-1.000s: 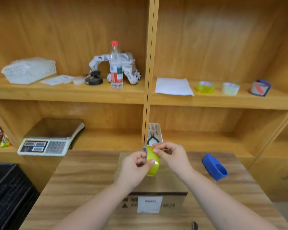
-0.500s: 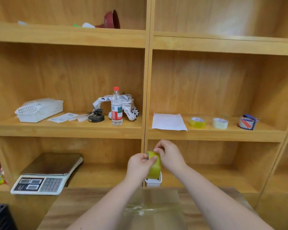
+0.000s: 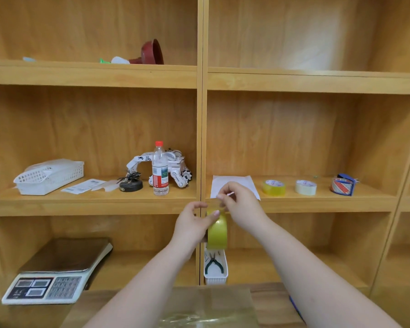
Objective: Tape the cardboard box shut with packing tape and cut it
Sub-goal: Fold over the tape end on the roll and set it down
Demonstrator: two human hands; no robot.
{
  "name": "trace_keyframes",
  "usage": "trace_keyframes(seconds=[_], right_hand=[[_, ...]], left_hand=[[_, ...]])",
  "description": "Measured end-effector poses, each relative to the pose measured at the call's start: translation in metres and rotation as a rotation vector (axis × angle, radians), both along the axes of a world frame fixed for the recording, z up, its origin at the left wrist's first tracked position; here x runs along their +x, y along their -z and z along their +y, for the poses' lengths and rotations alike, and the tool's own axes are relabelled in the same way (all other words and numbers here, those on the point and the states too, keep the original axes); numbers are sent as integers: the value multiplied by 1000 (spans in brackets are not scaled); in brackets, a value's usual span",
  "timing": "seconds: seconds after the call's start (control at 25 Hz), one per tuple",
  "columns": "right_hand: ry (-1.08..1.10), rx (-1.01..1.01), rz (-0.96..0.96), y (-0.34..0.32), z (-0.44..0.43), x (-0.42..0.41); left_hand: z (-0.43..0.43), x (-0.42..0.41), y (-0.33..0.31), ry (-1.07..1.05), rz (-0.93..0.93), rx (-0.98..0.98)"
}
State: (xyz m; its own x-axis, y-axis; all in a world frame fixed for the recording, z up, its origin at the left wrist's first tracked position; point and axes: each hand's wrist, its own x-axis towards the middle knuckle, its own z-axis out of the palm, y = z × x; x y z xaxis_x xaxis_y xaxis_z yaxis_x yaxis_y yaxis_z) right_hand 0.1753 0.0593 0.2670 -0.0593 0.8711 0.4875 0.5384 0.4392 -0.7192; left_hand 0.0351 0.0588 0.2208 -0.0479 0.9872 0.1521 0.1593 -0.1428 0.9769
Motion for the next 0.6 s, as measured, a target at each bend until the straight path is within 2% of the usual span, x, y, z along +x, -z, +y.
trace_keyframes(seconds=[0.12,0.2,0.28,0.44,0.6], right_hand=[[-47,73,26,-27,-5,3],[-86,117,43,-37,-9,1],[-109,135,64,-41,-15,-3],[-131,179,185,-44,-25,-3],[-187,197,321,-37,-36,1]], left_hand=[[-5,-5,-26,28,93,234],[-6,-11,-40,-38,186,390],[-8,-13,-50,-79,201,491],[-26,-9,-63,15,16,461],[-37,-1,-71,-14,-137,466]])
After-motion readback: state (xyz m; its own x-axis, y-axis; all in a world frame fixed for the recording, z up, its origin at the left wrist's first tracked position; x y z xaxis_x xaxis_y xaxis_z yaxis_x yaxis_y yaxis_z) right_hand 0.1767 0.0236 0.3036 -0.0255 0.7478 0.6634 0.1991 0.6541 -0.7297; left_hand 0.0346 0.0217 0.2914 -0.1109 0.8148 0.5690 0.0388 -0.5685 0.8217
